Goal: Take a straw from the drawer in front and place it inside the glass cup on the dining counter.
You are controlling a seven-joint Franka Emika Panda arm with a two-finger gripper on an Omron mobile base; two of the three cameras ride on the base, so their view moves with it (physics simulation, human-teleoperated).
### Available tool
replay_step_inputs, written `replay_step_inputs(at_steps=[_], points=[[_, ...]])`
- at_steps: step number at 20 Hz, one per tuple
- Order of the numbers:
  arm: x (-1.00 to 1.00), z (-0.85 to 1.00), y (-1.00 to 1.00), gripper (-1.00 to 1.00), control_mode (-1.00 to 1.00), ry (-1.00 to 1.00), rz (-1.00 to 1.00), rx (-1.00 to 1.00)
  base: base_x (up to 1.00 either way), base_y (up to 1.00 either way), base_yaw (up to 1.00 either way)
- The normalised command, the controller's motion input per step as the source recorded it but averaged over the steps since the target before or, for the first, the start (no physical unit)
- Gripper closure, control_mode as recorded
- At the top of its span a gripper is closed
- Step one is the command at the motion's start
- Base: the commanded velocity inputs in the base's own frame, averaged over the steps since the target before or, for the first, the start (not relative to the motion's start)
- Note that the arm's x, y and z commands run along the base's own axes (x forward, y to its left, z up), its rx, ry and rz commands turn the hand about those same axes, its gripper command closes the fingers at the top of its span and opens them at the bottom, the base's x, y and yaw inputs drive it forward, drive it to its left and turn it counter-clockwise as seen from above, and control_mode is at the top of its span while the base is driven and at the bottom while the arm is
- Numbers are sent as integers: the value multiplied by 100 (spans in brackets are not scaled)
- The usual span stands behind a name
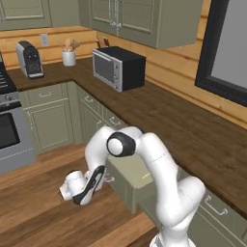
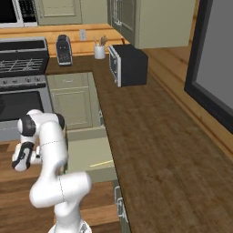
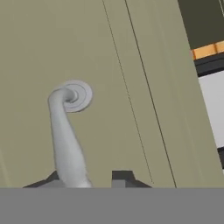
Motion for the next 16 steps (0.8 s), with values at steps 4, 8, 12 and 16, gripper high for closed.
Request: replay_step_inputs(at_steps=[4,8,12,16], points=[[-33,27,97,-100,-100,5,14,10,0,0,0],[-20,47,49,-100,-100,18,8,32,0,0,0],[-2,48,18,-100,-100,47,5,59,0,0,0],[0,37,16,-100,-100,58,7,68,0,0,0]])
